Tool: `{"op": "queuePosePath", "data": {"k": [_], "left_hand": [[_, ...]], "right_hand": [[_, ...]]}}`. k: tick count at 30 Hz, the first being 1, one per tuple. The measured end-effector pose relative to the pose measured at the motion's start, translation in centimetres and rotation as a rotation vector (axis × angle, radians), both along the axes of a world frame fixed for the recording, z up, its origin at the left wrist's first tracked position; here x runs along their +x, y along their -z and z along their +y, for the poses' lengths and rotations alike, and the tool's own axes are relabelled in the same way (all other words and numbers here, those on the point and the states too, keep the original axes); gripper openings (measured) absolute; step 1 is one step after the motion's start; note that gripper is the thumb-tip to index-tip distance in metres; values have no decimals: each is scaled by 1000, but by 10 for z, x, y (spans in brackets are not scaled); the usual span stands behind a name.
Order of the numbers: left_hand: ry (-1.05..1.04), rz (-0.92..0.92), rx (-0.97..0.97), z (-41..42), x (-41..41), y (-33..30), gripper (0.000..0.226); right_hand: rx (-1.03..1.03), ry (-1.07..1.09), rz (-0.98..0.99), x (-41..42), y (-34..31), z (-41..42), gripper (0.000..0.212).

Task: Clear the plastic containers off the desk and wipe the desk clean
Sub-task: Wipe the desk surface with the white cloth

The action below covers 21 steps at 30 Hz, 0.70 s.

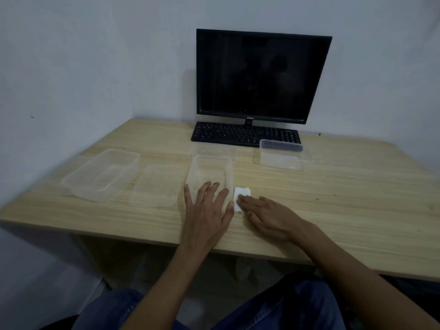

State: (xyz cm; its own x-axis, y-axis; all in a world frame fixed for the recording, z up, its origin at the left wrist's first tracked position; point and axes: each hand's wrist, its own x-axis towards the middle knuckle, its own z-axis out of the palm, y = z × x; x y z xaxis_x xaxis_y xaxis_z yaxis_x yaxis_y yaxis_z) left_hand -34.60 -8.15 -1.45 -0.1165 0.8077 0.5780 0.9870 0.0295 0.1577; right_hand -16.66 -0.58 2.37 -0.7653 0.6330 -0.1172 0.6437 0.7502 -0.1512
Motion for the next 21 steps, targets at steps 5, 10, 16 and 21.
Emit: {"op": "queuePosePath", "data": {"k": [5, 10, 16, 21], "left_hand": [[-8, 12, -3, 0, 0, 0, 46], [-16, 24, 7, 0, 0, 2, 44], [-17, 48, 29, 2, -2, 3, 41], [-6, 33, 65, 1, -2, 3, 19]], "right_hand": [[-10, 7, -1, 3, 2, -1, 49], [-36, 82, 119, -6, 7, 2, 48], [-32, 123, 390, -6, 20, -10, 55], [-133, 239, 783, -10, 15, -24, 51]]}}
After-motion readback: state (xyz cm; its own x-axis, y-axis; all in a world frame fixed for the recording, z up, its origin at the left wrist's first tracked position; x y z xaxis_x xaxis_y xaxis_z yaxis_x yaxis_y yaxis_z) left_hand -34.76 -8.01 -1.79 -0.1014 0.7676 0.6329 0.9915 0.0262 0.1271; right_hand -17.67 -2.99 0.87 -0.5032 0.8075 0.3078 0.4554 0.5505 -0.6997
